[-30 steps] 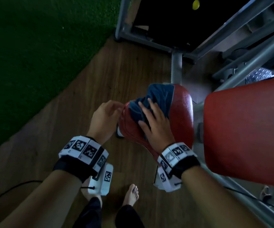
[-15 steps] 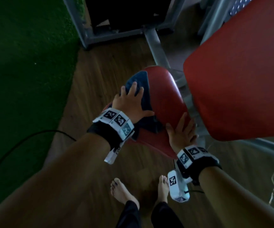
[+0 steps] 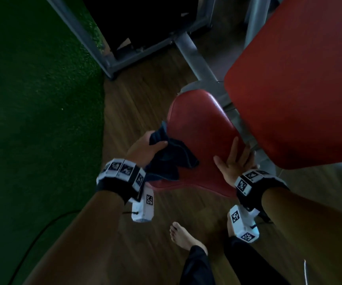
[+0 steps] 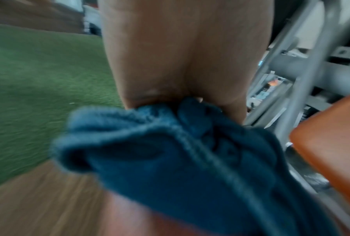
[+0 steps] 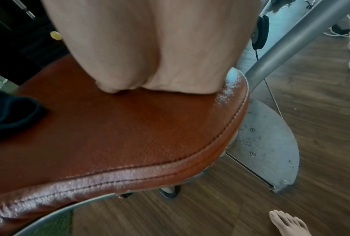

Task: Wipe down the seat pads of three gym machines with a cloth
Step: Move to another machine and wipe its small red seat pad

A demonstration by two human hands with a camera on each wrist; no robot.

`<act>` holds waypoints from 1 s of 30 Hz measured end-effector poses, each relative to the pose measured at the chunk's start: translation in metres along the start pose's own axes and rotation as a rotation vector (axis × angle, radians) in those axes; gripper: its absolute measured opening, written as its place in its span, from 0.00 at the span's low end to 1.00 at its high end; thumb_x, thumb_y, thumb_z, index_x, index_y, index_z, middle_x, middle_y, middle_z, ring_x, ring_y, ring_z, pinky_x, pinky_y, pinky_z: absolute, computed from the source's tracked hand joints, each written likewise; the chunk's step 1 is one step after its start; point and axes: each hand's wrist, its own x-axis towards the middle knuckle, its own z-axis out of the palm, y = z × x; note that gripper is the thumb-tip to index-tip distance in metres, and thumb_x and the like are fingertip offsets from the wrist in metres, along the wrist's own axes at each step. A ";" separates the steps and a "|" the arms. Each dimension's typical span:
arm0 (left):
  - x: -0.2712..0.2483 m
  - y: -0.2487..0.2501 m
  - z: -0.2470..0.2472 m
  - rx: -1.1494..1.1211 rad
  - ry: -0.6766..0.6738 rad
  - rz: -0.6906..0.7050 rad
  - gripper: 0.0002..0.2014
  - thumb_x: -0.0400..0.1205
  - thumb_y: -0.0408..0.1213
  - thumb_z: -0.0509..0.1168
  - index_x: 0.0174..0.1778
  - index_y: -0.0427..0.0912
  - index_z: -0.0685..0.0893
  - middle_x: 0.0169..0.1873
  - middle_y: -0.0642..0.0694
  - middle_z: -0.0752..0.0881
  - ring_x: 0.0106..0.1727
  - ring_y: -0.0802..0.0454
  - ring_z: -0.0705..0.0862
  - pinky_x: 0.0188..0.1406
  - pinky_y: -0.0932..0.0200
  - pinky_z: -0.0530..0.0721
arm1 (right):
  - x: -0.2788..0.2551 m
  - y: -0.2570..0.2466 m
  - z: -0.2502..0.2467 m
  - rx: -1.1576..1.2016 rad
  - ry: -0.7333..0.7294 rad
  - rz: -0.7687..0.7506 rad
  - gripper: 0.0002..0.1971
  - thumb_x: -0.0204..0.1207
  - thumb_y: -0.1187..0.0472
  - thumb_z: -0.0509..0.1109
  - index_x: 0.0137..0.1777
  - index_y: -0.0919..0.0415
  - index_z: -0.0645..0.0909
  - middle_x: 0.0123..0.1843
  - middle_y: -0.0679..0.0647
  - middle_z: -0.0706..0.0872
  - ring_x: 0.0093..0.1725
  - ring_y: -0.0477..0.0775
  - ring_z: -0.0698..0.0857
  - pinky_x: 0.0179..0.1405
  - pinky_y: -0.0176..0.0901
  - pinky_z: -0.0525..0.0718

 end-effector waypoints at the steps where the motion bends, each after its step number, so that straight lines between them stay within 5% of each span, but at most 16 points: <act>1: -0.004 -0.013 0.001 -0.044 0.018 -0.019 0.28 0.76 0.62 0.69 0.67 0.50 0.76 0.57 0.49 0.86 0.57 0.48 0.86 0.61 0.42 0.83 | -0.001 0.000 0.000 -0.001 0.001 0.000 0.45 0.78 0.32 0.53 0.82 0.45 0.27 0.85 0.63 0.33 0.84 0.66 0.38 0.79 0.69 0.44; 3: -0.009 -0.040 0.010 -0.128 0.085 -0.047 0.30 0.74 0.67 0.68 0.63 0.49 0.80 0.54 0.47 0.88 0.54 0.46 0.88 0.56 0.36 0.85 | -0.001 -0.001 -0.001 0.003 -0.011 0.003 0.45 0.78 0.31 0.52 0.81 0.45 0.27 0.85 0.63 0.32 0.84 0.66 0.38 0.79 0.69 0.44; 7: -0.024 -0.032 0.027 -0.070 0.363 -0.100 0.35 0.69 0.75 0.62 0.64 0.55 0.76 0.57 0.49 0.82 0.53 0.48 0.84 0.54 0.42 0.84 | 0.002 0.001 -0.001 0.019 -0.036 0.003 0.45 0.77 0.30 0.51 0.80 0.43 0.24 0.84 0.61 0.29 0.84 0.66 0.38 0.79 0.70 0.43; 14: -0.010 -0.002 0.024 0.211 0.361 -0.015 0.28 0.75 0.70 0.59 0.60 0.52 0.78 0.51 0.50 0.85 0.50 0.48 0.83 0.50 0.49 0.81 | 0.006 0.004 0.004 0.019 0.007 -0.018 0.45 0.75 0.28 0.51 0.81 0.41 0.26 0.85 0.60 0.32 0.84 0.67 0.40 0.78 0.73 0.45; 19: -0.049 -0.026 0.049 -0.139 0.540 -0.059 0.29 0.78 0.58 0.66 0.73 0.52 0.70 0.64 0.45 0.75 0.62 0.45 0.78 0.63 0.43 0.79 | 0.007 0.004 0.007 0.060 0.022 -0.011 0.47 0.74 0.26 0.53 0.82 0.41 0.29 0.85 0.59 0.32 0.84 0.67 0.39 0.78 0.73 0.44; 24: -0.077 -0.030 0.087 -0.581 0.637 -0.120 0.30 0.84 0.46 0.64 0.80 0.51 0.59 0.75 0.44 0.62 0.68 0.50 0.71 0.59 0.62 0.74 | 0.005 0.003 0.007 0.104 0.028 -0.016 0.50 0.64 0.25 0.47 0.82 0.40 0.29 0.85 0.59 0.32 0.84 0.66 0.39 0.77 0.72 0.43; 27: -0.073 -0.035 0.085 -0.610 0.662 -0.111 0.29 0.84 0.46 0.64 0.79 0.50 0.61 0.74 0.46 0.65 0.68 0.53 0.72 0.60 0.62 0.74 | 0.004 0.002 0.007 0.099 0.040 -0.019 0.49 0.64 0.27 0.47 0.82 0.41 0.30 0.85 0.58 0.33 0.84 0.66 0.38 0.77 0.72 0.42; 30: -0.061 -0.049 0.072 -0.553 0.612 -0.054 0.29 0.79 0.56 0.66 0.74 0.54 0.67 0.69 0.48 0.73 0.68 0.52 0.76 0.70 0.48 0.78 | 0.005 0.001 0.006 0.095 0.030 -0.018 0.49 0.65 0.27 0.48 0.82 0.41 0.29 0.85 0.58 0.32 0.84 0.65 0.37 0.77 0.72 0.40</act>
